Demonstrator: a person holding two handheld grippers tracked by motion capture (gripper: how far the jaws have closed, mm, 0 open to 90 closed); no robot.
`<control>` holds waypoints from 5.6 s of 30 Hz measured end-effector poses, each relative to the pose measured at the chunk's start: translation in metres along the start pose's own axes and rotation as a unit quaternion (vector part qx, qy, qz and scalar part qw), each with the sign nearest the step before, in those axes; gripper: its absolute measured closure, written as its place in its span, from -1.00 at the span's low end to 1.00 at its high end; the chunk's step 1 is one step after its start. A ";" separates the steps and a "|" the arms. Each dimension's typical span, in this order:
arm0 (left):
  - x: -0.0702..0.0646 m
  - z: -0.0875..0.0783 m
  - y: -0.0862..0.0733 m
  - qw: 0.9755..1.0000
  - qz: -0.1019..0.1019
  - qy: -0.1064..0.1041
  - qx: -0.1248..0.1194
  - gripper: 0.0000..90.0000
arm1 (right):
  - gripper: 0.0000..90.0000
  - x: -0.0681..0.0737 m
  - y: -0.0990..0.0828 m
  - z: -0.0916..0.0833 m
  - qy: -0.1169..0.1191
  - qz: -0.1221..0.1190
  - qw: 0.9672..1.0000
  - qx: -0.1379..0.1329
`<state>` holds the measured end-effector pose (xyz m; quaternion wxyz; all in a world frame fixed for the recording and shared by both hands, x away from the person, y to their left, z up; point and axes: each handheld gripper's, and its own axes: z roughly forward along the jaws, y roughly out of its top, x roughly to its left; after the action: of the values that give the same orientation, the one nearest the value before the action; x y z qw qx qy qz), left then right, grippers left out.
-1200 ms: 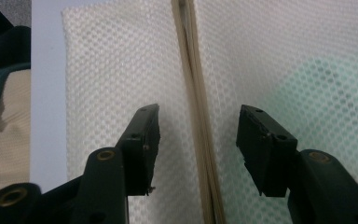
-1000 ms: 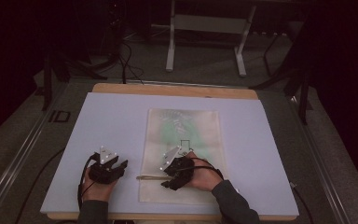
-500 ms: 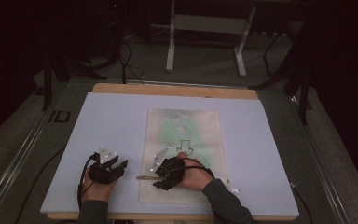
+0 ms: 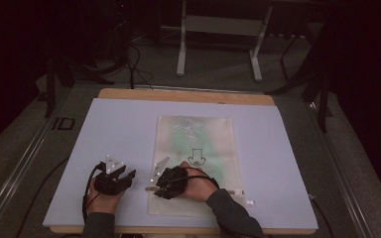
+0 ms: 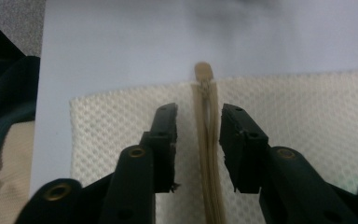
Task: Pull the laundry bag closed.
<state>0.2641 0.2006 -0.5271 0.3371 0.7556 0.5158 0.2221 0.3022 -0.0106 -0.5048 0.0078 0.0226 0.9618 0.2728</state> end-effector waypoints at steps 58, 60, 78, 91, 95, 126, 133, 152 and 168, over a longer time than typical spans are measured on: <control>0.000 0.001 0.000 1.000 0.001 -0.003 0.003 0.24 | 0.80 0.006 0.014 0.000 -0.034 0.006 0.999 -0.027; -0.001 0.001 0.000 1.000 0.000 -0.003 0.003 0.24 | 0.80 0.006 0.009 0.000 -0.033 0.008 0.999 -0.023; -0.009 -0.003 0.001 0.999 0.013 -0.030 -0.003 0.49 | 0.81 -0.001 -0.005 0.011 -0.007 0.036 0.999 -0.025; -0.019 -0.003 0.002 0.998 0.028 -0.056 -0.001 0.71 | 0.80 -0.002 -0.007 0.010 -0.004 0.038 0.999 -0.027; -0.022 -0.002 0.003 0.997 0.035 -0.064 0.001 0.76 | 0.81 -0.001 -0.008 0.010 -0.006 0.041 0.999 -0.030; -0.049 0.016 0.007 0.990 0.049 -0.130 0.032 0.97 | 0.81 0.004 -0.015 0.012 -0.023 0.039 0.998 -0.047; -0.049 0.017 0.007 0.990 0.034 -0.130 0.040 0.98 | 0.81 0.004 -0.014 0.012 -0.022 0.040 0.998 -0.046; -0.049 0.018 0.007 0.990 0.035 -0.128 0.043 0.99 | 0.83 0.003 -0.021 0.003 -0.024 0.032 0.999 -0.031; -0.049 0.018 0.007 0.990 0.034 -0.127 0.043 0.99 | 0.83 0.006 -0.026 -0.003 -0.033 0.019 0.999 -0.012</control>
<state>0.2625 0.1484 -0.5331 0.3597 0.8084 0.4521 0.1129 0.2950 -0.0345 -0.5157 0.0350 0.0499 0.9569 0.2839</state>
